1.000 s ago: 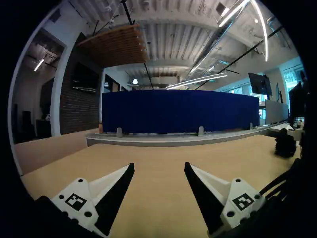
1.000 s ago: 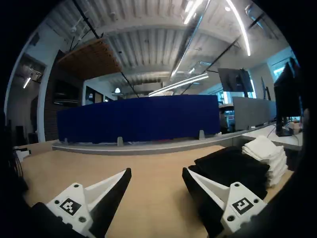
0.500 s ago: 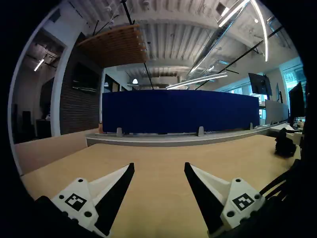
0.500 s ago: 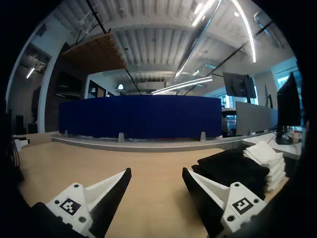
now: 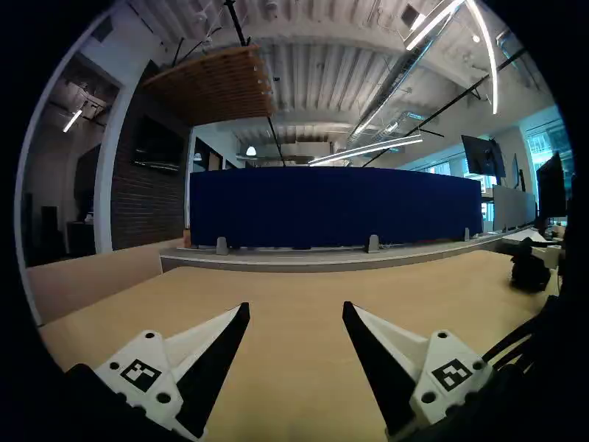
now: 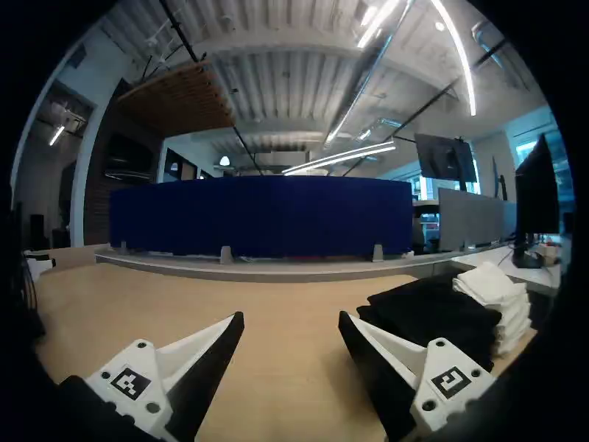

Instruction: Fold towel

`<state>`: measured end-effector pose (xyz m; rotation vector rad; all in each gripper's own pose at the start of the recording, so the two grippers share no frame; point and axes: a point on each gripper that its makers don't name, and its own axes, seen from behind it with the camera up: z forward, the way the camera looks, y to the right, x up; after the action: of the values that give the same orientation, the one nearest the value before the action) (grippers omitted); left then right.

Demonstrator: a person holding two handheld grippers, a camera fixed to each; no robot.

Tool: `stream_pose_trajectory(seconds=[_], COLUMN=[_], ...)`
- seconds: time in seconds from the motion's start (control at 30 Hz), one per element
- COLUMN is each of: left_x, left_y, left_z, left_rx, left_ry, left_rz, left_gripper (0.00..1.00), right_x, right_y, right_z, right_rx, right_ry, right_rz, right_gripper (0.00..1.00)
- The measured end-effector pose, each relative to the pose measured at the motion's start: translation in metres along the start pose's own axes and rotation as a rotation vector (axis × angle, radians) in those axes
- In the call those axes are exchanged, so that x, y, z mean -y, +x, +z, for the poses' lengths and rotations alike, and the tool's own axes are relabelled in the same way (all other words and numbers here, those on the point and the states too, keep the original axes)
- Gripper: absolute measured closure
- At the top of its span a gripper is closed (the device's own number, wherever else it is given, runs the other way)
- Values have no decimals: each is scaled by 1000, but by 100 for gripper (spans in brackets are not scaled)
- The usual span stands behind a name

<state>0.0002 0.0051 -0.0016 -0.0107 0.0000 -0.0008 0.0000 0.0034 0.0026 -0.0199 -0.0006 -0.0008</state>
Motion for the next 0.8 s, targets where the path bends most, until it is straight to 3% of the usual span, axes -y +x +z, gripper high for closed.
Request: stream_pose_trajectory(seconds=[0.8], left_x=[0], left_y=[2], left_z=[-1], left_rx=[0], left_ry=[0], left_rz=[0], left_gripper=[6], right_x=[0], right_y=[0], right_z=[-4], right_rx=[0], right_ry=[1], right_rz=[0], right_gripper=[0])
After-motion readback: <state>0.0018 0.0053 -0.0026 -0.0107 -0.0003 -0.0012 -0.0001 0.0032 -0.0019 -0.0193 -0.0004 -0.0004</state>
